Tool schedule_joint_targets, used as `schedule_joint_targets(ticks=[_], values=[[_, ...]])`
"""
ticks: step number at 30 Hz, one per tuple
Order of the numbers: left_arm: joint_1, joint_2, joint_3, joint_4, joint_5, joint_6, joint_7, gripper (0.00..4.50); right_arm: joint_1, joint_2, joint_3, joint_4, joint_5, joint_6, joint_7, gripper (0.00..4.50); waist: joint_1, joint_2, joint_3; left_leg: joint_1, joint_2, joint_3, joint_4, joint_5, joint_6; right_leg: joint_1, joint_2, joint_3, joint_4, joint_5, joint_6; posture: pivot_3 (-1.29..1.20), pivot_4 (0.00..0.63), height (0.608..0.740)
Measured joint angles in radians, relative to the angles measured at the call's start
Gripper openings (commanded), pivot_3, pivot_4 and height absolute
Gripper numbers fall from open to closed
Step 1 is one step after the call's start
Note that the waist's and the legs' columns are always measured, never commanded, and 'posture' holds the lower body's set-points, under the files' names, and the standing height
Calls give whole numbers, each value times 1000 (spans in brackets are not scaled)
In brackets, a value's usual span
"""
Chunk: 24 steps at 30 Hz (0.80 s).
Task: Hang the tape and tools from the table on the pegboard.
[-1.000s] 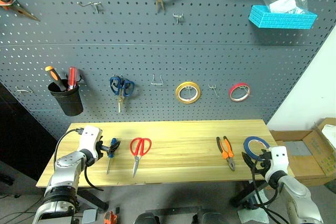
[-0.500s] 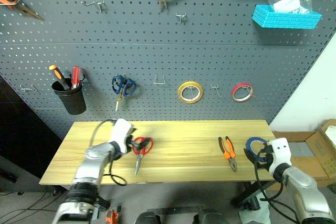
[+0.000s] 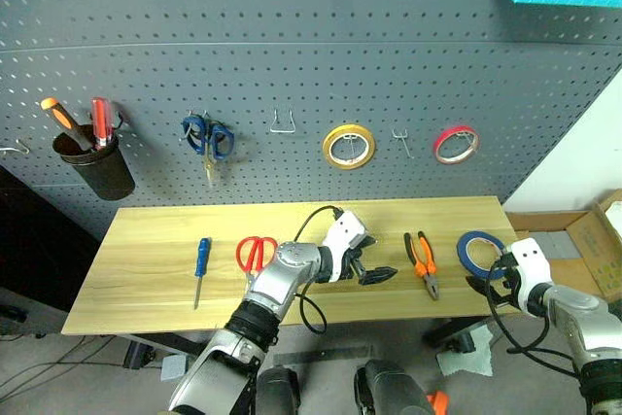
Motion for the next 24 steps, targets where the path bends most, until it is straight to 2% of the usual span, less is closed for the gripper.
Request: schedule_joint_targets(ticks=[4, 14, 24], values=[[-36, -50, -20, 59, 24, -34, -1, 4474, -87, -1, 16, 89, -12, -23, 20, 4500, 3, -1, 14, -11, -1, 1, 1, 0, 0, -11, 0, 0, 0, 0, 3, 17, 268, 740], [-79, -115, -29, 119, 45, -67, 2, 4474, -213, 24, 40, 305, -41, -71, 55, 4500, 2, -1, 47, -11, -2, 1, 1, 0, 0, -11, -2, 1, 0, 0, 6, 45, 286, 740], [-80, -106, -28, 95, 45, -41, 0, 4474, -338, 31, 40, 572, -60, -194, 92, 4500, 2, -3, 66, -11, -1, 2, 0, 0, -1, -11, -2, 1, 0, 0, 6, 74, 296, 740]])
